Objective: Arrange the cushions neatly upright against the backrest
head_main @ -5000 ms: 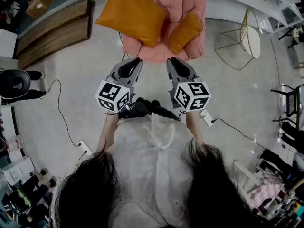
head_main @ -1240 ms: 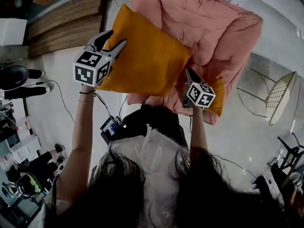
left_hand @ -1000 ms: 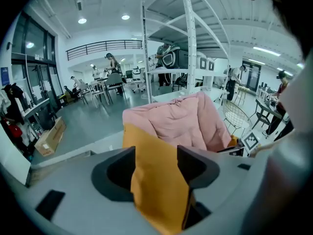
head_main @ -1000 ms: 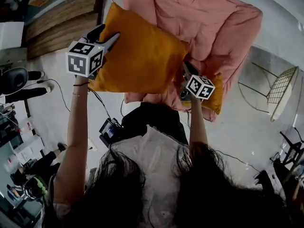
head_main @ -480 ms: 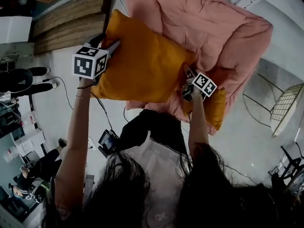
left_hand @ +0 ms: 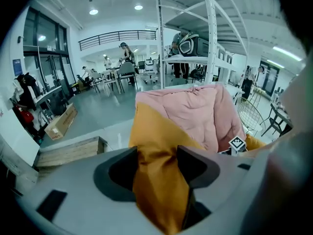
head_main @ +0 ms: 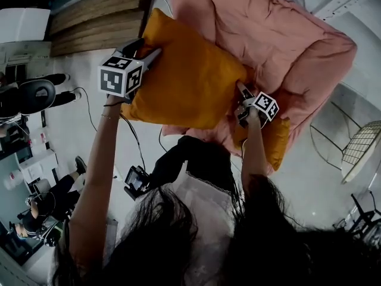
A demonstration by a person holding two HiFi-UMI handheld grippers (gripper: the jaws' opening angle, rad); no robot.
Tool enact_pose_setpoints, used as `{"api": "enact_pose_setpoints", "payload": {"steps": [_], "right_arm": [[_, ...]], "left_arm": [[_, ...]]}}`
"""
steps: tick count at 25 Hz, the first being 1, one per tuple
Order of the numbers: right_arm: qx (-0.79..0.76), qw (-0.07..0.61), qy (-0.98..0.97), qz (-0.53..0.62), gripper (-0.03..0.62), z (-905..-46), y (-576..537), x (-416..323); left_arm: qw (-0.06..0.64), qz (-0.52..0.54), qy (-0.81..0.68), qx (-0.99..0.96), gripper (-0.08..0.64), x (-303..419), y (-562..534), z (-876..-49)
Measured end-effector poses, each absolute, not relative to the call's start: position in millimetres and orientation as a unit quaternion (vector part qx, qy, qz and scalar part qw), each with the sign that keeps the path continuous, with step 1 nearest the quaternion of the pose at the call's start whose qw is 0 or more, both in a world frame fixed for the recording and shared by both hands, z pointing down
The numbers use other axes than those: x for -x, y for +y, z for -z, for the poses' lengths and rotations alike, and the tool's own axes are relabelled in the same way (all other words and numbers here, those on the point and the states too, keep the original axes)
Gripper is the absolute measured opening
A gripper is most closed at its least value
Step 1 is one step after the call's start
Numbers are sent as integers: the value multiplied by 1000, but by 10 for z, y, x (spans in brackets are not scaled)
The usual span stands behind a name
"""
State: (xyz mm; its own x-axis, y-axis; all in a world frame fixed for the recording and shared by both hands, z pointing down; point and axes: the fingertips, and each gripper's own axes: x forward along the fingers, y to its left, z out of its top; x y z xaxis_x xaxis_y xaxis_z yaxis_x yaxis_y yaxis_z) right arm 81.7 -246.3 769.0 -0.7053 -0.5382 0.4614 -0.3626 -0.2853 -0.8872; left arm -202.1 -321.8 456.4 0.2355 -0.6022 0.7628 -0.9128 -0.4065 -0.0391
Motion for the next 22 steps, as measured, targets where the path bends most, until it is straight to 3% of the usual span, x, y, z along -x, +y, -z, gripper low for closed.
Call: {"api": "enact_pose_setpoints", "payload": {"steps": [5, 9, 13, 22], "right_arm": [[388, 71, 590, 704, 171, -7587, -2417, -838], [411, 85, 584, 695, 67, -7480, -2304, -861], [418, 78, 609, 670, 41, -7277, -2260, -880], [401, 74, 688, 601, 32, -6480, -2338, -805]], "left_arm": [[201, -376, -499, -755, 255, 2054, -3183, -4588], [193, -394, -485, -757, 170, 2011, -3076, -4576], [171, -400, -481, -762, 124, 2033, -2924, -4465], [177, -332, -521, -766, 103, 2399, -2329, -4059]]}}
